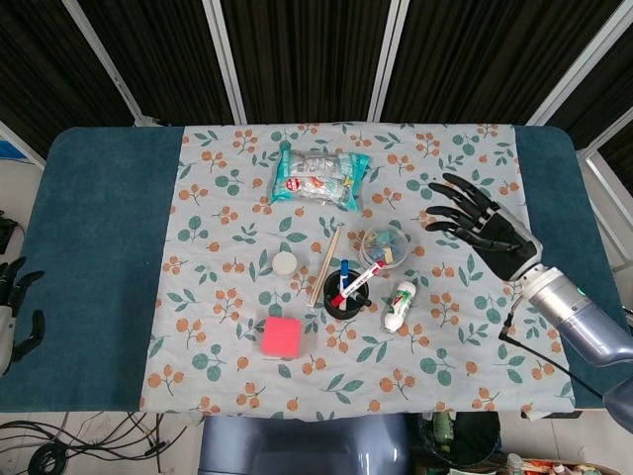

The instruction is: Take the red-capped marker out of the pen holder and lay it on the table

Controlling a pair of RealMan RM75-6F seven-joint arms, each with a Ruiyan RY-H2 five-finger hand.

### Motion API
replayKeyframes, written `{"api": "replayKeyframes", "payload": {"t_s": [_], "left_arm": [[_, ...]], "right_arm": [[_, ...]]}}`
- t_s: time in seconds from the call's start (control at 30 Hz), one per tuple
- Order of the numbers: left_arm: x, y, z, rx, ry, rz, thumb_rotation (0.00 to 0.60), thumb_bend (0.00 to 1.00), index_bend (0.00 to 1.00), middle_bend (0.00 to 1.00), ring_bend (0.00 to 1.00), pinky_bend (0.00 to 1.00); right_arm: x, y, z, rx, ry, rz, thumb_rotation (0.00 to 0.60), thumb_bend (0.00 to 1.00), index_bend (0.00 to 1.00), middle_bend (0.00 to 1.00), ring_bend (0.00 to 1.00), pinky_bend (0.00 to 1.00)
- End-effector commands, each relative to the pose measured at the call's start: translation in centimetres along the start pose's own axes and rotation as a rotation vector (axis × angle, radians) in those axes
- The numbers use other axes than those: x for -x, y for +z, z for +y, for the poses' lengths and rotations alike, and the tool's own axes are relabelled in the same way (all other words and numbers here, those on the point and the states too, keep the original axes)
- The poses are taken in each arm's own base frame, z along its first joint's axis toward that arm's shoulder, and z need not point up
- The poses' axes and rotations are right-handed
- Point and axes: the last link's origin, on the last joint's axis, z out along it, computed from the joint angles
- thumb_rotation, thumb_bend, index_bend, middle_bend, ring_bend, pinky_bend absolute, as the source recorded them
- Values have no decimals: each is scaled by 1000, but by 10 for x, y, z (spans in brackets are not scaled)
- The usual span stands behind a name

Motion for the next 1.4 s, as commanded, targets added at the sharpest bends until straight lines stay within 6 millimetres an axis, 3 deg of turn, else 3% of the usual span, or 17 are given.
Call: {"api": "replayKeyframes", "payload": {"t_s": [0.03,0.23,0.33,0.67,0.9,1.17,1.4], "left_arm": [[0,-1,4,9,5,7,600,542,191,39,8,0],[3,-4,7,11,18,-2,600,543,190,39,8,0],[2,-4,6,7,23,6,600,543,190,39,8,0],[-3,-5,2,0,20,26,600,542,191,39,8,0],[-3,-5,0,-6,9,20,600,542,191,39,8,0],[-2,-5,1,-4,3,17,600,542,191,39,8,0],[-1,-4,2,-2,2,10,600,543,191,39,8,0]], "right_arm": [[1,-3,1,3,-2,-2,600,0,165,176,284,331],[-2,-4,0,12,-11,8,600,0,165,183,284,331],[-6,-5,1,21,-36,13,600,0,165,231,292,317],[-21,3,19,139,-584,24,600,0,190,234,275,260],[-38,11,32,364,-1040,82,600,0,202,245,279,260],[-41,34,53,422,-1198,129,600,11,281,314,294,260],[-31,60,76,427,-1177,154,600,67,328,358,294,260]]}}
